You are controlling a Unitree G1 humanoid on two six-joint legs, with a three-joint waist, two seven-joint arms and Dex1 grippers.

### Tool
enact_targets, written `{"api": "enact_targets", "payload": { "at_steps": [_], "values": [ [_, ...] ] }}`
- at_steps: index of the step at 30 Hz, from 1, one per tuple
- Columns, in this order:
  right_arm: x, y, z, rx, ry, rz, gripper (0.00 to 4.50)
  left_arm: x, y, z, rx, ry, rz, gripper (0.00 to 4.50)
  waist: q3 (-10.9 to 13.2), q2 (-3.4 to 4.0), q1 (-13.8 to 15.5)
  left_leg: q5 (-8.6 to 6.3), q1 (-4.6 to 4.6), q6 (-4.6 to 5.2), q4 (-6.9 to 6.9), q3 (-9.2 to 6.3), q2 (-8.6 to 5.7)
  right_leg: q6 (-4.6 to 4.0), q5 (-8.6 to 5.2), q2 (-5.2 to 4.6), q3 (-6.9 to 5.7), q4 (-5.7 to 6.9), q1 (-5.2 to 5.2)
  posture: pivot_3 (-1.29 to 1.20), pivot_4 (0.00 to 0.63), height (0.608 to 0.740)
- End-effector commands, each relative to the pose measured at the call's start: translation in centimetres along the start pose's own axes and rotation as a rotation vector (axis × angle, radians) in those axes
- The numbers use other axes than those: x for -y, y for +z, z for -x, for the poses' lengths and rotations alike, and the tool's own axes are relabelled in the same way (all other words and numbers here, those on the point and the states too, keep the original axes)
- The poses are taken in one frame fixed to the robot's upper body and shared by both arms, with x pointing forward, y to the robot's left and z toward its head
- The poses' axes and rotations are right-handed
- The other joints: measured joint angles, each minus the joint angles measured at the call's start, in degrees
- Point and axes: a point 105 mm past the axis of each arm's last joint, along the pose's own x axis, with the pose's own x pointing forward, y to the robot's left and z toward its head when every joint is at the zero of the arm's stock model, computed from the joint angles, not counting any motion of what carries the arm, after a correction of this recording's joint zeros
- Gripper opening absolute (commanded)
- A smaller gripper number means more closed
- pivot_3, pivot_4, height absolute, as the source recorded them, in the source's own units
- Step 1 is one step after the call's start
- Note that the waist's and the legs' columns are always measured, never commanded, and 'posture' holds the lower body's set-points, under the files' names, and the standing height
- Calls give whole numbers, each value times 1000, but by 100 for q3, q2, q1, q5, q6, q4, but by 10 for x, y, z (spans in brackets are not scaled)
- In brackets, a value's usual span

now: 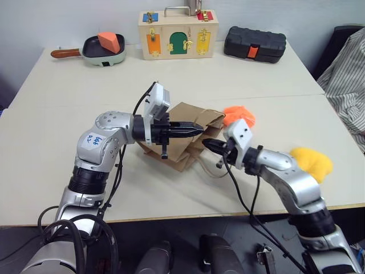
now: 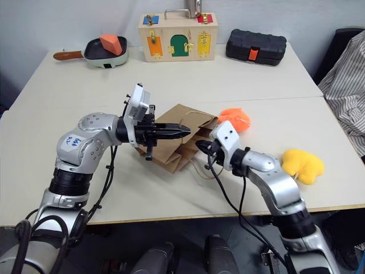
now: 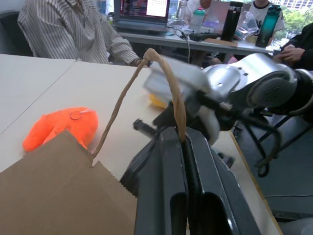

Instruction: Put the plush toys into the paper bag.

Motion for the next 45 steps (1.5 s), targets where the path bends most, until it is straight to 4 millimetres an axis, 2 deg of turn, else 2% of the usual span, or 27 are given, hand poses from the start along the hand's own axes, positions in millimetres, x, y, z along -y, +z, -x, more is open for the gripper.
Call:
{"api": "enact_targets", "payload": {
  "at_steps": [1, 8, 19, 24, 29, 34, 37, 39, 43, 45],
  "values": [
    [1, 1, -11, 1, 17, 21, 49, 8, 18, -5, 44, -36, -56, 0, 0, 1, -21, 0, 0, 0, -1, -1, 0, 0, 0, 0, -1, 0, 1, 0, 150, 740],
    [-8, 0, -32, 11, 62, -17, 49, 7, 32, -6, 111, -15, -55, 0, 0, 1, -114, 0, -1, -1, -2, -2, 1, 0, 0, 1, -2, 7, -2, 0, 150, 740],
    [-16, -29, -40, -47, 86, 49, 49, -3, 56, 1, 203, 49, -41, 0, -2, 4, -175, 0, 0, -1, -2, -3, 1, 0, 0, 0, -3, 7, -2, 0, 150, 740],
    [-18, -24, -44, -78, 171, 199, 49, 9, 49, -7, 164, -29, -51, 0, -3, 5, -230, 1, 0, -1, -2, -2, 1, 0, 0, 1, -3, 8, -2, 0, 150, 740],
    [-29, -28, -48, -181, 358, 332, 49, 17, 40, -18, 114, -108, -85, 0, -3, 5, -229, 1, 1, -2, 0, -2, 1, 0, 0, 1, -3, 7, -2, 0, 150, 740],
    [-41, -24, -52, -257, 522, 410, 49, 17, 33, -28, 82, -150, -119, 0, -4, 6, -228, 0, 1, -2, 3, -2, 2, 0, 0, 1, -3, 6, -2, 0, 150, 740],
    [-42, -24, -53, -278, 551, 438, 49, 17, 32, -30, 82, -159, -127, 0, -4, 7, -226, 0, 1, -3, 2, -2, 2, 0, 0, 1, -4, 5, -1, 0, 150, 740],
    [-42, -23, -58, -277, 554, 391, 49, 17, 30, -31, 77, -164, -138, 0, -4, 7, -229, 0, 1, -3, 5, -3, 2, 0, 0, 1, -4, 5, -2, 0, 150, 740],
    [-46, -5, -69, -191, 550, 119, 49, 18, 28, -30, 72, -157, -148, 0, -5, 7, -246, 1, 3, -4, 7, -2, 4, 0, 0, 2, -4, 7, -1, 0, 150, 740],
    [-44, 2, -80, -141, 494, 22, 49, 17, 28, -29, 75, -145, -152, 0, -5, 7, -261, 2, 2, -5, 8, -2, 5, -1, 0, 2, -3, 10, -5, 0, 150, 740]
  ]
}}
